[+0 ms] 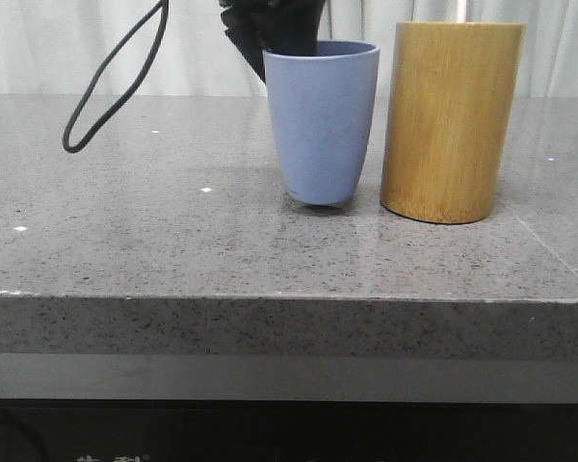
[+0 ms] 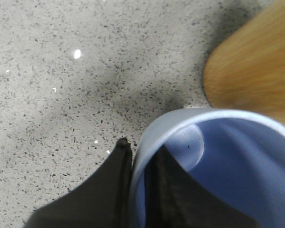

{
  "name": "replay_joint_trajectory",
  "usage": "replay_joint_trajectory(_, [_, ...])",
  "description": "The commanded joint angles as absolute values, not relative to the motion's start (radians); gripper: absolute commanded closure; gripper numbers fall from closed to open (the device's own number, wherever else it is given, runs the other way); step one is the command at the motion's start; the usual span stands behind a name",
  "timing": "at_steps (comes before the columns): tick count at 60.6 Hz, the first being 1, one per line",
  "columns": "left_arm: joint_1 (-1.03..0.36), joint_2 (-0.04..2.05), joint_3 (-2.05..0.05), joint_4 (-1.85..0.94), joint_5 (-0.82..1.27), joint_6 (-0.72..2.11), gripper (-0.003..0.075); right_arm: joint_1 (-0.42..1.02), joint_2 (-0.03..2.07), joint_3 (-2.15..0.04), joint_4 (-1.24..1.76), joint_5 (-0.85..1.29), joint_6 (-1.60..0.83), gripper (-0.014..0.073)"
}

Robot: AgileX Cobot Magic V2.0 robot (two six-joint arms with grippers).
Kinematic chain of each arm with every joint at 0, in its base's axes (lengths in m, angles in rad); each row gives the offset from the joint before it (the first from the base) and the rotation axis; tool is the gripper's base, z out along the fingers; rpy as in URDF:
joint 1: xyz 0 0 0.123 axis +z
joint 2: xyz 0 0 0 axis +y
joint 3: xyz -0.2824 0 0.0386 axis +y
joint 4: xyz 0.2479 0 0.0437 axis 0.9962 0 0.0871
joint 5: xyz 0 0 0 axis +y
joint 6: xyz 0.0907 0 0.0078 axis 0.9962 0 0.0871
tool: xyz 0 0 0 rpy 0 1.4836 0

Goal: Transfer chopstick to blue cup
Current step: 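Slide the blue cup with the left gripper next to the bamboo holder, then open the left gripper and lift it away from the blue cup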

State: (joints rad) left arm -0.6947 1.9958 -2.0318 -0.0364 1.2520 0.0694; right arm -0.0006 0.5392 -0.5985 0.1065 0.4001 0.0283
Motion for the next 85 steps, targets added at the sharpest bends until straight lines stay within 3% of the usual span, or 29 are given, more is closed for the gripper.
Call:
replay_joint_trajectory(1, [-0.7, 1.938, -2.07, -0.04, 1.269, 0.071, 0.0666, -0.004, 0.545, -0.633, 0.111, 0.331, 0.025, -0.003])
replay_joint_trajectory(19, [-0.7, 1.938, -2.07, -0.015, 1.269, 0.071, 0.0545, -0.004, 0.545, -0.633, 0.111, 0.331, 0.025, -0.003])
replay_joint_trajectory(33, [-0.7, 1.919, -2.074, -0.017, 1.269, 0.056, 0.0239, -0.004, 0.545, -0.633, 0.111, 0.331, 0.025, -0.003])
replay_joint_trajectory(53, [-0.698, 1.749, -2.07, 0.017, 1.269, 0.039, 0.0227, -0.004, 0.545, -0.633, 0.111, 0.331, 0.025, -0.003])
replay_joint_trajectory(59, [-0.686, 1.685, -2.043, 0.165, 1.269, 0.032, 0.0307, -0.004, 0.545, -0.633, 0.111, 0.331, 0.025, -0.003])
replay_joint_trajectory(68, [-0.611, 1.62, -1.982, 0.192, 1.269, 0.015, 0.0563, -0.004, 0.545, -0.633, 0.111, 0.331, 0.025, -0.003])
replay_joint_trajectory(75, [-0.529, 1.572, -1.91, 0.192, 1.269, -0.02, 0.071, -0.004, 0.545, -0.633, 0.111, 0.331, 0.025, -0.003])
replay_joint_trajectory(85, [-0.411, 1.475, -1.764, 0.172, 1.257, -0.053, 0.0739, -0.004, 0.545, -0.633, 0.111, 0.331, 0.025, -0.003])
